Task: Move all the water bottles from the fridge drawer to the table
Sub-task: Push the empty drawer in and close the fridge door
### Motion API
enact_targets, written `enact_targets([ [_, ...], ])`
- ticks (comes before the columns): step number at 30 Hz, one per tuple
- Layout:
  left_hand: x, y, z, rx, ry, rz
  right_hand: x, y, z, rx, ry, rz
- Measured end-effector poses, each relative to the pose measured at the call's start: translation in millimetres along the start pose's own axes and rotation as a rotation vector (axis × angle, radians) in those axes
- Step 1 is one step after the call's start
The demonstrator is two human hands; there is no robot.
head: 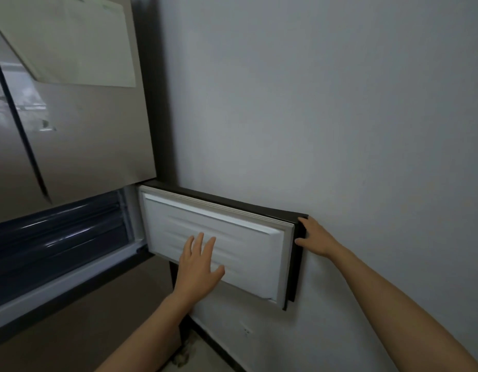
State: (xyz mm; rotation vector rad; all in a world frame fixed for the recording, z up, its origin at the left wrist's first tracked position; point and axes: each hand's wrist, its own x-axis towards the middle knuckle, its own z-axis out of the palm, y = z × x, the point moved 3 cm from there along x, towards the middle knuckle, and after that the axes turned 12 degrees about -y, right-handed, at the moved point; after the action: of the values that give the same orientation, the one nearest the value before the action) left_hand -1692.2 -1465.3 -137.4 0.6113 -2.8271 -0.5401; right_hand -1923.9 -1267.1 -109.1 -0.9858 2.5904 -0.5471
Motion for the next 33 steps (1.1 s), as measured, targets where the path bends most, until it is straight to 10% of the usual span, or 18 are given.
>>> enact_targets([
  [11,-33.4,1.5,-10.6,-0.018,-0.024,0.035,-49.4,-36.6,26.5,-0.444,0.165,-0.124],
  [22,-85.1,5.1,-36.4,-0.122,-0.079,0.25,-116.1,-133.5,65.5,0.388,-0.003,-0.43],
  [33,-166.7,-91.5,-97.0,0.17,-0.107,0.047,-61.1,-279.4,142.6,-0.147,-0.141,-0.647],
])
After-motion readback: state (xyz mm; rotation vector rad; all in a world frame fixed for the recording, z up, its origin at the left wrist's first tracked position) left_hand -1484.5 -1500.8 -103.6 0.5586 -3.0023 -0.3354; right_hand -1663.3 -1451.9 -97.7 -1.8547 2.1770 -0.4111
